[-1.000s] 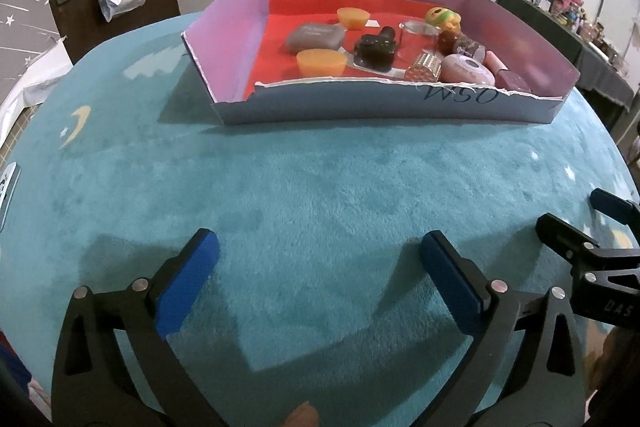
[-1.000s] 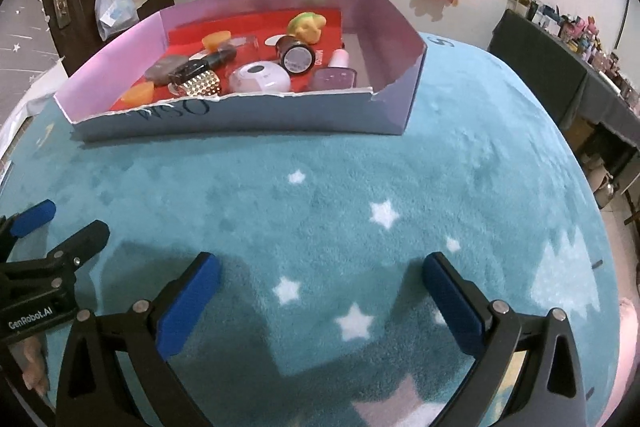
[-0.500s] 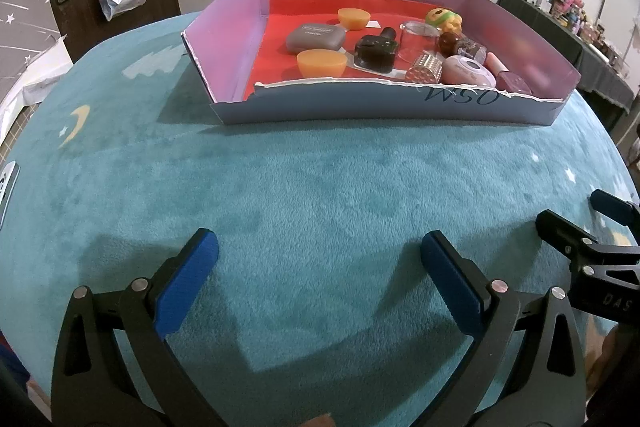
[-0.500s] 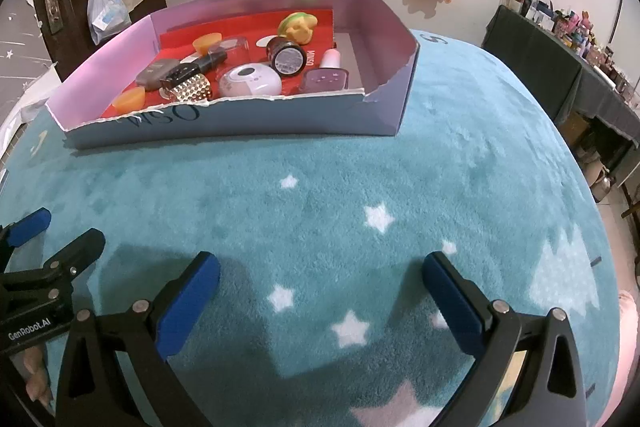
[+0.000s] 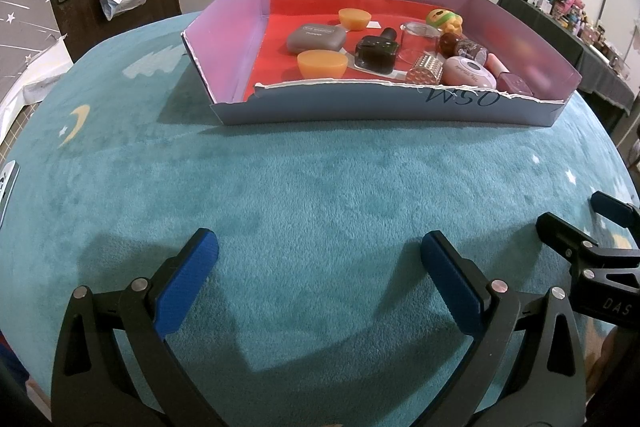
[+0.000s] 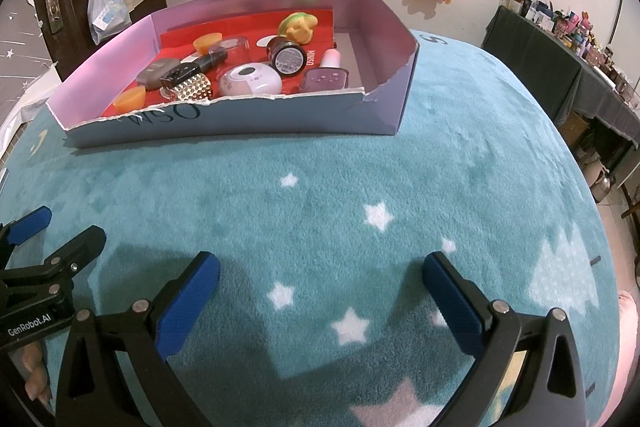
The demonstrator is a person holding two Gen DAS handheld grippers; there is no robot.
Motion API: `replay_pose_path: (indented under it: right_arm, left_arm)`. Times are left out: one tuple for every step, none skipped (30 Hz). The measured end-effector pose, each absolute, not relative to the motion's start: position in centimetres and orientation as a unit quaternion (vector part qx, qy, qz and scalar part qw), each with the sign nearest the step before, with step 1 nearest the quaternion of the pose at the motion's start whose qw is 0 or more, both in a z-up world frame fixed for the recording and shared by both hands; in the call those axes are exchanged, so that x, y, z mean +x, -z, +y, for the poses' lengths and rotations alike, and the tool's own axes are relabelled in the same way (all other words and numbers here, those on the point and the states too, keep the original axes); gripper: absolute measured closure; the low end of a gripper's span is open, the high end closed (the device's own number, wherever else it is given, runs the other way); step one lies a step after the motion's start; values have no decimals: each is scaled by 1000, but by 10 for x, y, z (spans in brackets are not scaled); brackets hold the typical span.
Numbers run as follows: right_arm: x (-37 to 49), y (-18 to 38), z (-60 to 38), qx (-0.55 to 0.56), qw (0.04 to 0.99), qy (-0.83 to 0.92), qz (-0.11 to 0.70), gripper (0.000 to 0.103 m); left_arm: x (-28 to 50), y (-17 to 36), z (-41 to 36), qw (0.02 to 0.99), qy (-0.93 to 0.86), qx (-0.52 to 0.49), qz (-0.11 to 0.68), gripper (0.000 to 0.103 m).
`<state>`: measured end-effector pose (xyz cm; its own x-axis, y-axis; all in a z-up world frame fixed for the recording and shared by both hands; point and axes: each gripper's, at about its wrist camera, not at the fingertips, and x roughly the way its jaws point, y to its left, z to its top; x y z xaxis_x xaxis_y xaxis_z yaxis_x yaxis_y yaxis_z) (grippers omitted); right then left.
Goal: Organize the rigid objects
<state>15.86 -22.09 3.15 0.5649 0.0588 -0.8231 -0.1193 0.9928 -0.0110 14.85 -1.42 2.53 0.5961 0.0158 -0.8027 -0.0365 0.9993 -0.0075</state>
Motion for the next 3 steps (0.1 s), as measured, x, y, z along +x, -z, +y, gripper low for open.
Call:
replay_pose_path:
  right_arm:
    - [159,-31,-221,-33,884,-50,464,0]
    - [159,-31,-221,-33,884,-50,464,0]
    - [159,-31,-221,-33,884,-50,464,0]
  left_arm:
    - [149,-25,-14,893,-15,-12,449,0]
    - [149,-25,-14,893,-14,-12,449,0]
    - [149,-25,-14,893,-15,-12,449,0]
